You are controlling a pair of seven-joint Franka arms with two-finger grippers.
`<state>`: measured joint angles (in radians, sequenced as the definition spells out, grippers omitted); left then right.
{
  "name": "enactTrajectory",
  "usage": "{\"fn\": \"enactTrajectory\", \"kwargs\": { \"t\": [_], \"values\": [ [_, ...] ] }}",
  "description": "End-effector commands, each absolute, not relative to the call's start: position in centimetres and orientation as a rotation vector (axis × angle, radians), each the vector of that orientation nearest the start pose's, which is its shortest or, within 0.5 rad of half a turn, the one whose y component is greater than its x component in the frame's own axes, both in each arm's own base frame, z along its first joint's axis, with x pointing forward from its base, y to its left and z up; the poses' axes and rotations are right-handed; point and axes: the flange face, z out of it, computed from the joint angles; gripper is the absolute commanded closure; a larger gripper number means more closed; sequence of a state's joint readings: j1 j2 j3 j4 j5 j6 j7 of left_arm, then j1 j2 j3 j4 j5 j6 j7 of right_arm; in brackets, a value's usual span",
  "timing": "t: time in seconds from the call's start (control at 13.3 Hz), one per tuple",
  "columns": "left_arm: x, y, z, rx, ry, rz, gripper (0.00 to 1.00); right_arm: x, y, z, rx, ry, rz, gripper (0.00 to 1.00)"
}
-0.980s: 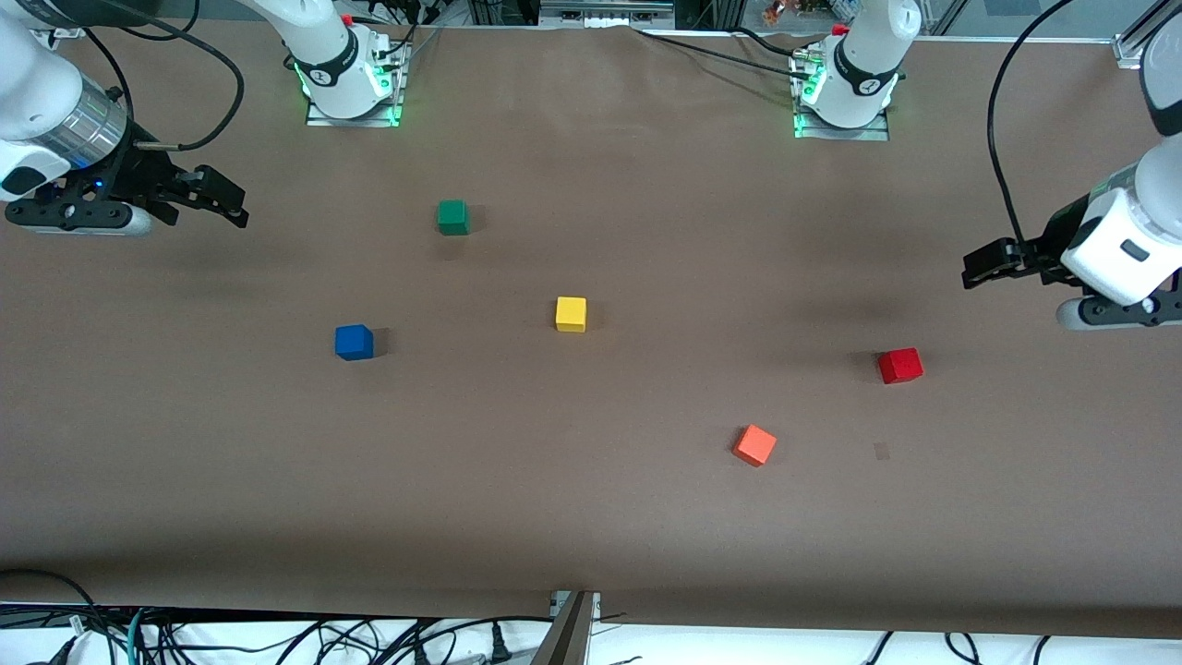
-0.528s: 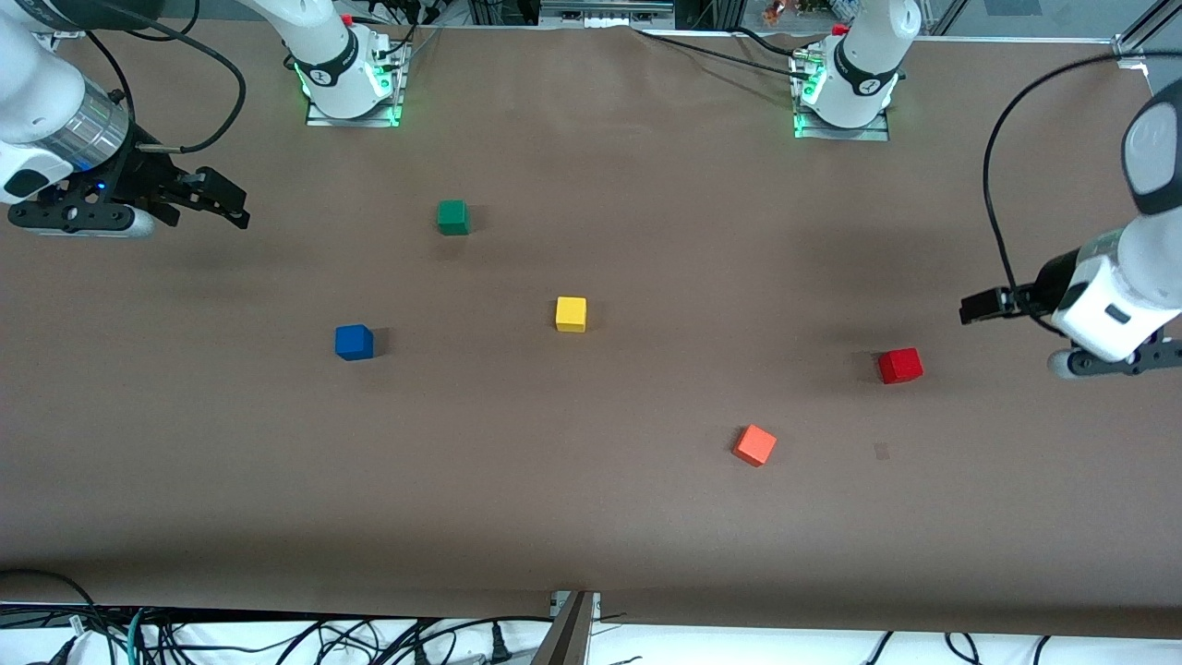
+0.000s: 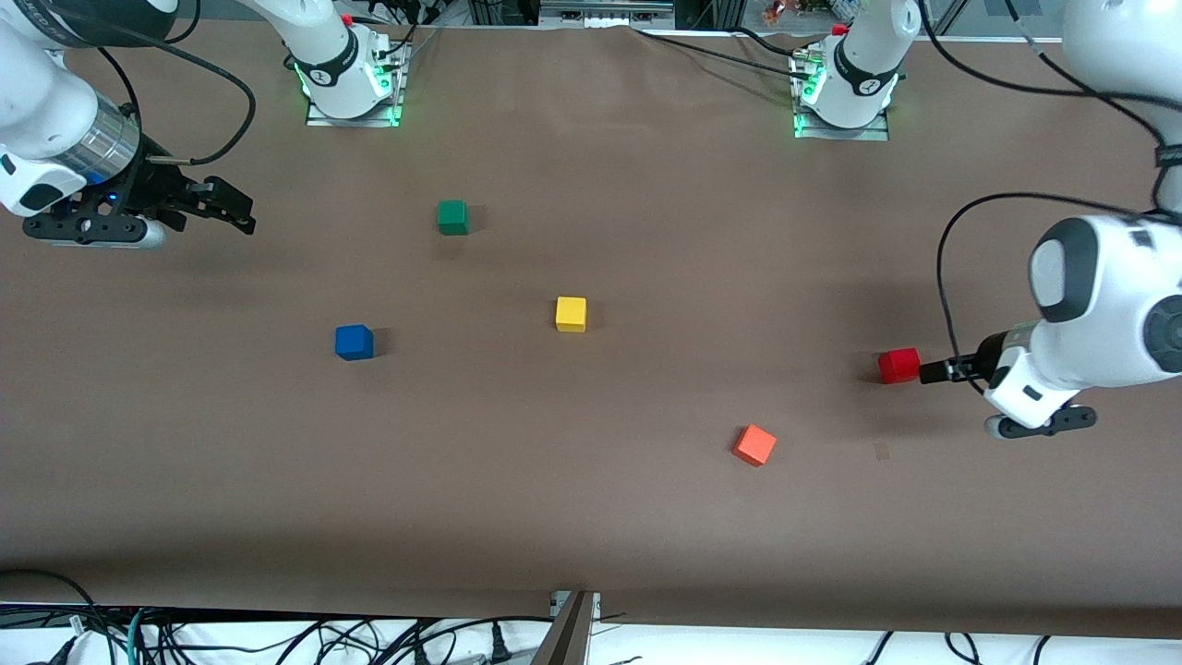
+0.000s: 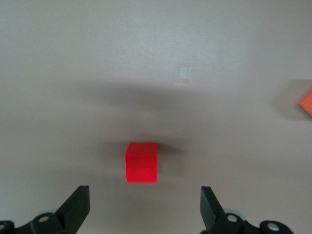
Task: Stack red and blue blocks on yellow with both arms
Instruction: 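Lower the left gripper onto the red cube and close it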
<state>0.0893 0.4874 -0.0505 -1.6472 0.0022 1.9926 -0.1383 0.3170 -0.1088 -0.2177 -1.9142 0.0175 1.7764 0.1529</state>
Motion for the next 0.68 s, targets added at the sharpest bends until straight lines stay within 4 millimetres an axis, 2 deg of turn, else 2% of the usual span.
{"fn": "enactTrajectory", "kwargs": {
  "t": [0.0,0.3,0.6],
  "values": [
    [63.5,3.2,28.1,-3.144,-0.267,0.155,0.00,52.1,5.3,53.5,-3.125,0.087,0.068,0.00],
    [61.6,3.1,23.5,-3.148,-0.268,0.095,0.00,52.0,5.2,53.6,-3.126,0.089,0.072,0.00],
    [61.1,3.2,21.8,-3.148,-0.274,0.107,0.00,52.0,5.2,53.6,-3.126,0.089,0.072,0.00]
  ]
}}
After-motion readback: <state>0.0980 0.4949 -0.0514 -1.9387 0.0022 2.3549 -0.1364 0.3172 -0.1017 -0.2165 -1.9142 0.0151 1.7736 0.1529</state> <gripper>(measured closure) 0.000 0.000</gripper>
